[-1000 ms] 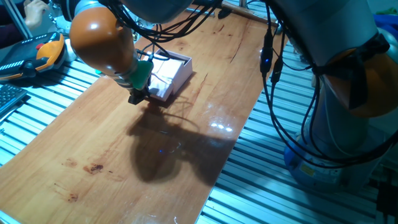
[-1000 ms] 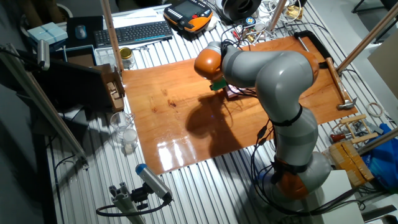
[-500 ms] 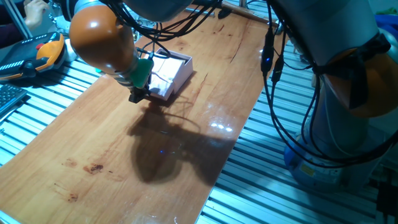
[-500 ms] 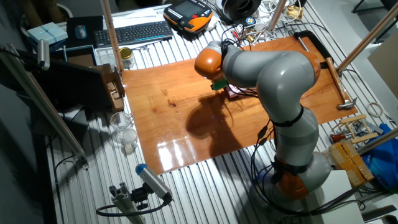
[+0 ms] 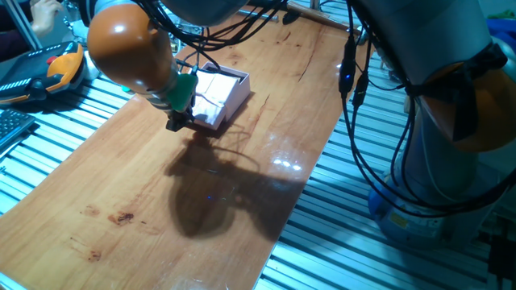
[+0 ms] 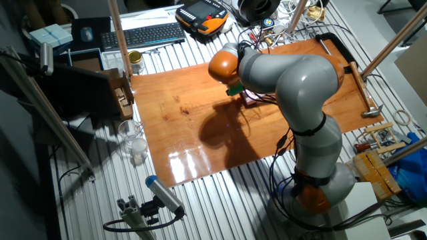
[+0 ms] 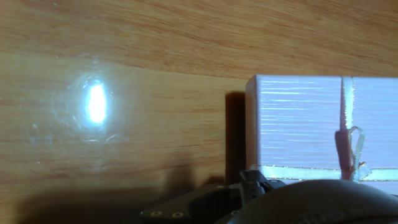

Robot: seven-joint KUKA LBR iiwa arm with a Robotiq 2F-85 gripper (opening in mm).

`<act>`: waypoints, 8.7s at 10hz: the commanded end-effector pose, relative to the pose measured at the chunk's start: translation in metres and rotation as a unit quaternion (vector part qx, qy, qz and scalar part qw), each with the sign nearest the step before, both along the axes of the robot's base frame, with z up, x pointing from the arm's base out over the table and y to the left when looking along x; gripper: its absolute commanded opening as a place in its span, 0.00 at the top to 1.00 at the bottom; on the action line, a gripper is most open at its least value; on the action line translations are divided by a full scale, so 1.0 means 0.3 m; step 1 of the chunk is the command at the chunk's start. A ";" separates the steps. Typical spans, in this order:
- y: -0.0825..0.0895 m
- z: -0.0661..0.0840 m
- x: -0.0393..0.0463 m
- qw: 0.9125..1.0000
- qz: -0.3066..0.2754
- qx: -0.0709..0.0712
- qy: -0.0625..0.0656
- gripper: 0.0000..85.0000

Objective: Slide the outer casing onto the gift box

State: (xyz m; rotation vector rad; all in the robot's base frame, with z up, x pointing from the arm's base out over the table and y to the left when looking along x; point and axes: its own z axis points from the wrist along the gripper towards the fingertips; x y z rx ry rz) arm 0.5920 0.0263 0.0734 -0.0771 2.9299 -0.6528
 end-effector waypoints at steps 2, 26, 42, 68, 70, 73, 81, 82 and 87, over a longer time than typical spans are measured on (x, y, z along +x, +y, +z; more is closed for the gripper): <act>0.007 0.000 -0.002 1.000 -0.001 0.007 0.004 1.00; -0.010 -0.080 0.002 0.999 -0.006 -0.033 -0.011 1.00; 0.003 -0.100 0.023 0.999 -0.024 -0.040 -0.014 1.00; -0.032 -0.059 0.060 0.998 -0.052 -0.036 -0.020 1.00; -0.034 -0.068 0.057 0.998 -0.050 -0.042 -0.021 1.00; -0.047 -0.050 0.057 0.998 -0.044 -0.046 -0.021 1.00; -0.092 -0.011 0.037 0.998 -0.036 -0.041 -0.017 1.00; -0.097 -0.008 0.032 0.999 -0.036 -0.034 -0.016 1.00; -0.110 0.012 0.021 0.999 -0.039 -0.028 -0.011 1.00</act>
